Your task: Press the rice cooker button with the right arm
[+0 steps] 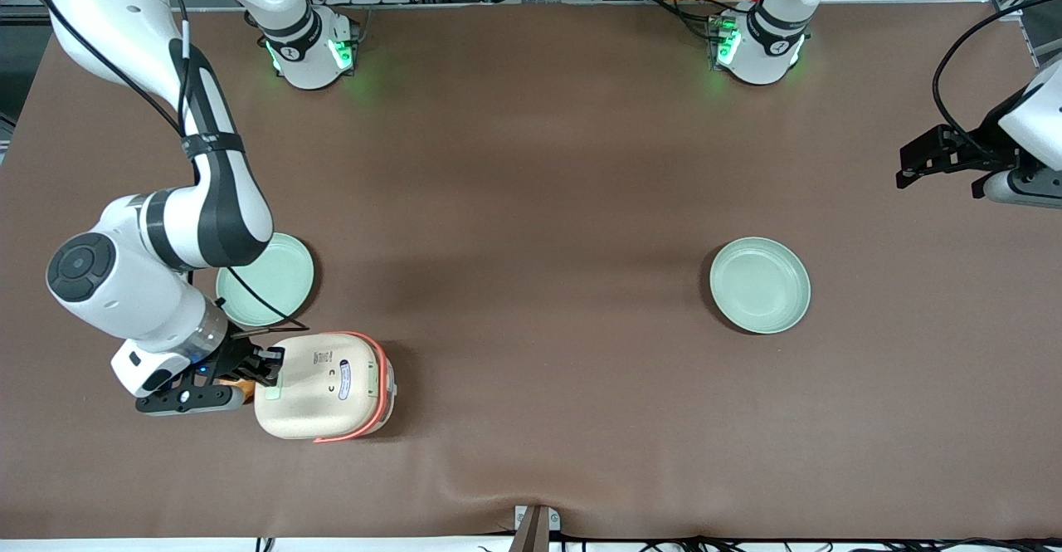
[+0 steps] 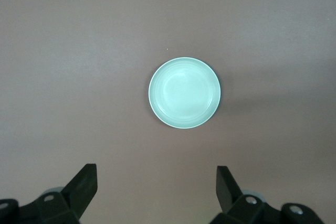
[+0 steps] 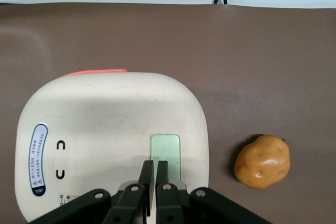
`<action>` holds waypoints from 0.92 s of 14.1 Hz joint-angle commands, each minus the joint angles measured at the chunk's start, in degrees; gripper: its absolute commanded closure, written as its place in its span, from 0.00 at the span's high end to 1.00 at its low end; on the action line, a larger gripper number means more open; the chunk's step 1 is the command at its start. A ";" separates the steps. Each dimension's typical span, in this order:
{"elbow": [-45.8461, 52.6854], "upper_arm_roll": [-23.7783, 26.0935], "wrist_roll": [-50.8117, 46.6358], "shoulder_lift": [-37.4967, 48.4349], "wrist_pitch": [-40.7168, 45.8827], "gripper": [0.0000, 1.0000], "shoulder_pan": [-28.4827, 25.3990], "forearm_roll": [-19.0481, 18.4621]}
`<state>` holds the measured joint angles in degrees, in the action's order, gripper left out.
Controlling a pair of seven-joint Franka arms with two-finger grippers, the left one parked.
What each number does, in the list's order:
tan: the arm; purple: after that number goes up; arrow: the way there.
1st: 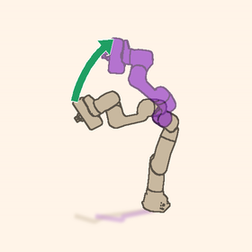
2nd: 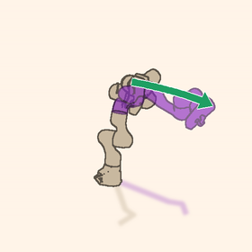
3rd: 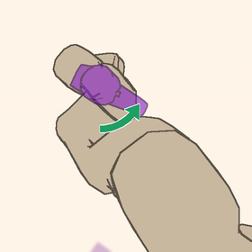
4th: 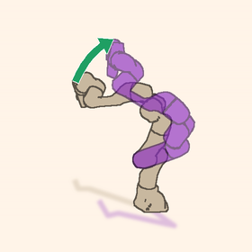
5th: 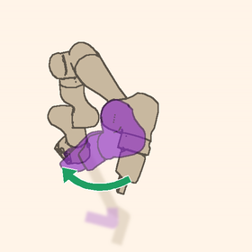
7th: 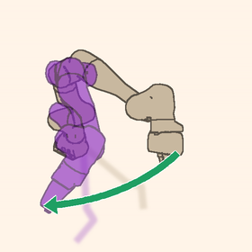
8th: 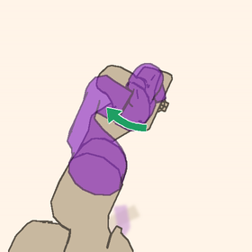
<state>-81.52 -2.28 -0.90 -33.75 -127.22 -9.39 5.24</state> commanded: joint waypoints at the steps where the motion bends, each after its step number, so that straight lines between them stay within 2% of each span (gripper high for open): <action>1: -0.31 -0.35 0.11 -0.35 -0.57 0.08 -0.28 0.03; 13: -1.62 -0.44 0.19 -1.75 -3.46 0.06 -0.19 0.03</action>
<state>-82.12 -2.39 -0.90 -34.50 -128.66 -9.42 5.25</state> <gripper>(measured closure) 0.934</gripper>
